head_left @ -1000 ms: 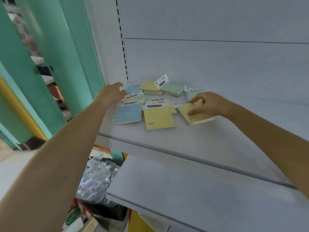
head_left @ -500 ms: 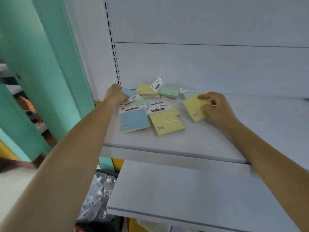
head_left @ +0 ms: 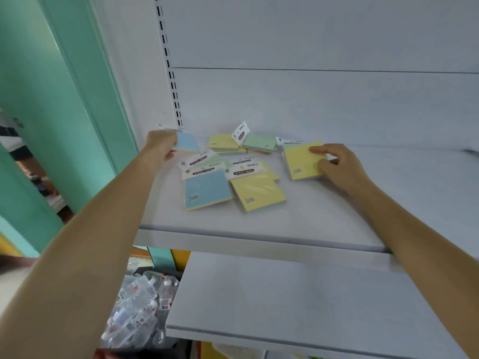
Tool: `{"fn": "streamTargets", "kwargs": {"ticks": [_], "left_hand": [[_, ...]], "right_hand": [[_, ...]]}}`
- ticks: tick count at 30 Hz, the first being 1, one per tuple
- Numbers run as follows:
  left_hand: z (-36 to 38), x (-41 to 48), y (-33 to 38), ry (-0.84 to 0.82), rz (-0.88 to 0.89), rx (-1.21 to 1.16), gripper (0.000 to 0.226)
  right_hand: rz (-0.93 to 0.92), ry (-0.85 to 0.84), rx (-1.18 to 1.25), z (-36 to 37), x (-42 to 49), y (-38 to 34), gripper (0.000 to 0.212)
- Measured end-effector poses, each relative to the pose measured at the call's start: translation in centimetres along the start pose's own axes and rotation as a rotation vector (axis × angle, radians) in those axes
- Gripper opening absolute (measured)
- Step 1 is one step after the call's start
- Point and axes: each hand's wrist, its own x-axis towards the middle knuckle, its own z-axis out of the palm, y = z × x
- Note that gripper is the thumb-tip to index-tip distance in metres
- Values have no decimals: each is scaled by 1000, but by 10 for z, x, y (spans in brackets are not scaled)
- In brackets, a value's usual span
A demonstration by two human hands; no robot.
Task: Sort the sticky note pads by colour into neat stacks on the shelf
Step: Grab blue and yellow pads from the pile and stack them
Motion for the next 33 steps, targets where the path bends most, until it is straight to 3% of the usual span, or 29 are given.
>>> {"fn": "streamTargets", "kwargs": {"ticks": [3, 5, 16, 33], "left_hand": [[-5, 6, -1, 159, 153, -77, 26], [-5, 6, -2, 146, 233, -103, 36], [98, -66, 33, -375, 413, 48, 43], [398, -280, 60, -679, 435, -18, 52]], "right_hand": [[49, 15, 94, 0, 1, -1, 41], [70, 14, 130, 0, 2, -1, 43], [169, 146, 510, -27, 13, 14, 50], [271, 264, 254, -331, -79, 181, 50]]}}
